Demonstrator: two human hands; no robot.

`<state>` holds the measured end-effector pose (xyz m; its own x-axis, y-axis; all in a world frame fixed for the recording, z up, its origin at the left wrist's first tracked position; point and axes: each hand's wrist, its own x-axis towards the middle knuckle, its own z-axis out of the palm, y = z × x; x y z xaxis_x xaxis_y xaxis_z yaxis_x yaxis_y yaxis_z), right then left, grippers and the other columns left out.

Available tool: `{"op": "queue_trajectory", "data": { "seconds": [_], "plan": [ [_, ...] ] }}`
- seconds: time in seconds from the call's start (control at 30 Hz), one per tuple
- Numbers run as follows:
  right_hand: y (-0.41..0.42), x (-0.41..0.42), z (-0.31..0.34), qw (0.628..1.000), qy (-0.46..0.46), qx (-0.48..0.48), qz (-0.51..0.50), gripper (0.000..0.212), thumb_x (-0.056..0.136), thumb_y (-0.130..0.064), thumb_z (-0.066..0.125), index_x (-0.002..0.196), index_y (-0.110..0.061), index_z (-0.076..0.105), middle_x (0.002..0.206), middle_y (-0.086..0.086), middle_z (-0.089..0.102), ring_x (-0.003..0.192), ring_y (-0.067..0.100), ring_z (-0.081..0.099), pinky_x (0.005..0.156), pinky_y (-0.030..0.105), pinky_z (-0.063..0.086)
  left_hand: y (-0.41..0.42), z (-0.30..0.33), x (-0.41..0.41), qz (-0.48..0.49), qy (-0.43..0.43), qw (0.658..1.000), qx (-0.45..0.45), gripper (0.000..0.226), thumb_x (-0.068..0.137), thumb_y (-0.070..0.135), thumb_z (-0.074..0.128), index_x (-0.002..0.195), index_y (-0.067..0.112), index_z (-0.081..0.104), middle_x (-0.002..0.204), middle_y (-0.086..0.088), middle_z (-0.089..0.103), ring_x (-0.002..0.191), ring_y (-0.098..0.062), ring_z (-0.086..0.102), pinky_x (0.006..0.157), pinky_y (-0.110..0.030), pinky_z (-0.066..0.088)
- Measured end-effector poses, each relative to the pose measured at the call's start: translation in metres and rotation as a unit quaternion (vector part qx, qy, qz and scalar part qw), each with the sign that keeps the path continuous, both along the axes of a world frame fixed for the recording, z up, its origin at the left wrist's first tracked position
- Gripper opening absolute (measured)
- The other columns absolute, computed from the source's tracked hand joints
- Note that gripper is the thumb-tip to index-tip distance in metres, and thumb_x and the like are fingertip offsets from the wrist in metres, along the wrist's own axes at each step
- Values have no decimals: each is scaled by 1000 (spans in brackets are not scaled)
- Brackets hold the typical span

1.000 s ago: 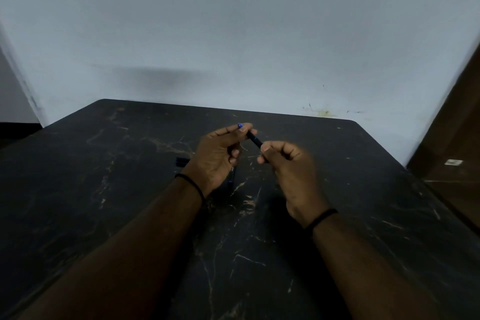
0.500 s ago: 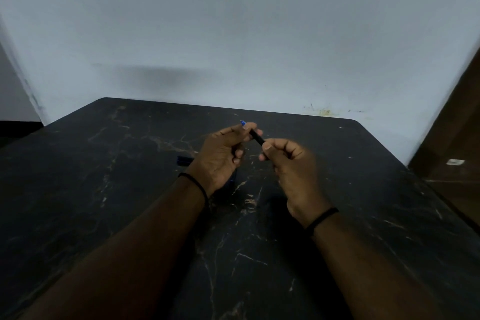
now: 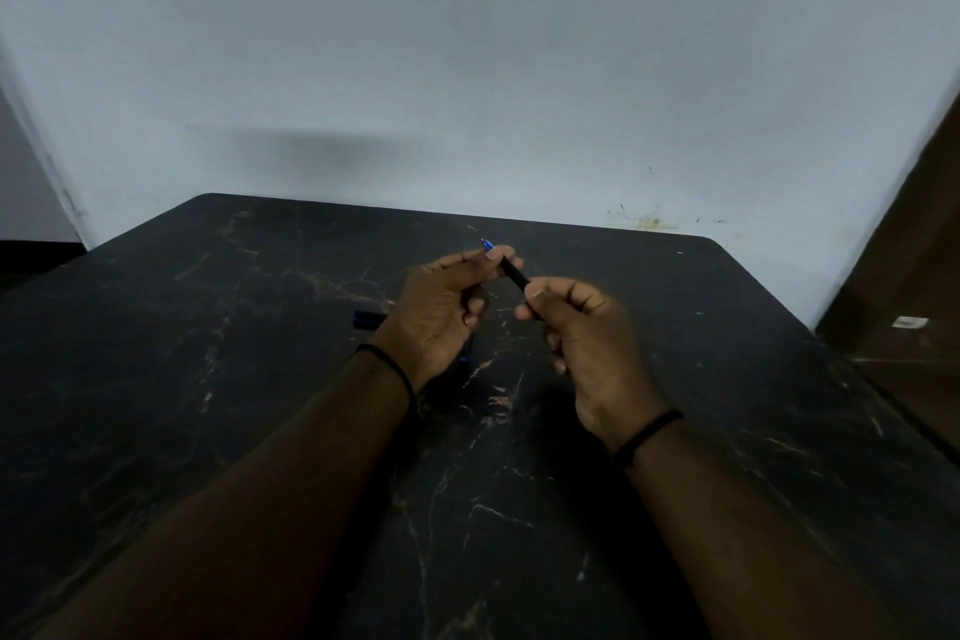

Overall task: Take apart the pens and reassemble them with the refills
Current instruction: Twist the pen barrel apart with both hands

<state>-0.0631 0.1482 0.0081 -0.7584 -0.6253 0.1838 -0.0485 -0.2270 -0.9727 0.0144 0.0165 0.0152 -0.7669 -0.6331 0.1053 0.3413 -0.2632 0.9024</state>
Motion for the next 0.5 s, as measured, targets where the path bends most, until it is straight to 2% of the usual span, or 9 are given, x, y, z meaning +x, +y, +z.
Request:
{"op": "queue_trajectory", "data": {
  "seconds": [0.1, 0.17, 0.23, 0.3, 0.4, 0.43, 0.5],
  "plan": [
    [-3, -2, -5, 984, 152, 22, -92, 10, 91, -18, 71, 89, -28, 71, 79, -10, 72, 70, -3, 64, 65, 13, 48, 2, 1, -1, 6, -15, 1000, 1, 22, 83, 28, 70, 95, 10, 71, 89, -5, 74, 47, -7, 37, 44, -20, 26],
    [-4, 0, -9, 962, 239, 57, -115, 11, 91, -23, 71, 98, -31, 70, 87, -17, 70, 82, -5, 64, 71, 11, 47, 2, 0, -2, 25, -23, 999, -5, 14, 86, 25, 70, 84, 11, 67, 77, -2, 72, 46, -7, 35, 44, -21, 24],
    [-4, 2, -10, 952, 273, 69, -118, 13, 92, -24, 70, 102, -32, 70, 91, -17, 71, 86, -5, 65, 73, 11, 49, 1, 0, -2, 33, -15, 999, -14, 14, 89, 19, 67, 79, 9, 65, 64, 3, 68, 45, -7, 34, 43, -20, 24],
    [-4, 1, -6, 969, 221, 48, -94, 8, 92, -21, 68, 95, -28, 71, 82, -10, 74, 74, -2, 66, 66, 13, 50, 1, 0, 0, 25, -1, 1000, -15, 11, 90, 14, 64, 86, 5, 68, 68, 2, 69, 46, -6, 33, 44, -19, 24],
    [0, 3, 2, 999, 33, 6, 4, 8, 94, -16, 65, 91, -20, 72, 71, -1, 75, 42, -1, 48, 41, 12, 36, 0, 1, 1, 13, 6, 1000, -8, 12, 91, 10, 61, 93, 6, 71, 87, -4, 74, 49, -7, 34, 48, -20, 23],
    [1, 3, 2, 1000, 12, 1, 14, 8, 94, -16, 65, 92, -19, 72, 70, -1, 75, 40, -1, 45, 39, 12, 34, 1, 1, 1, 9, 9, 1000, -6, 13, 92, 10, 60, 96, 6, 72, 91, -5, 74, 49, -7, 34, 47, -20, 23],
    [0, 2, 0, 999, 37, -7, -8, 7, 93, -15, 67, 93, -20, 71, 71, -3, 74, 47, -3, 53, 46, 10, 40, 0, 0, -1, 0, 12, 1000, -3, 20, 91, 16, 62, 103, 3, 70, 91, -4, 74, 48, -7, 35, 44, -19, 25]
  ]
}}
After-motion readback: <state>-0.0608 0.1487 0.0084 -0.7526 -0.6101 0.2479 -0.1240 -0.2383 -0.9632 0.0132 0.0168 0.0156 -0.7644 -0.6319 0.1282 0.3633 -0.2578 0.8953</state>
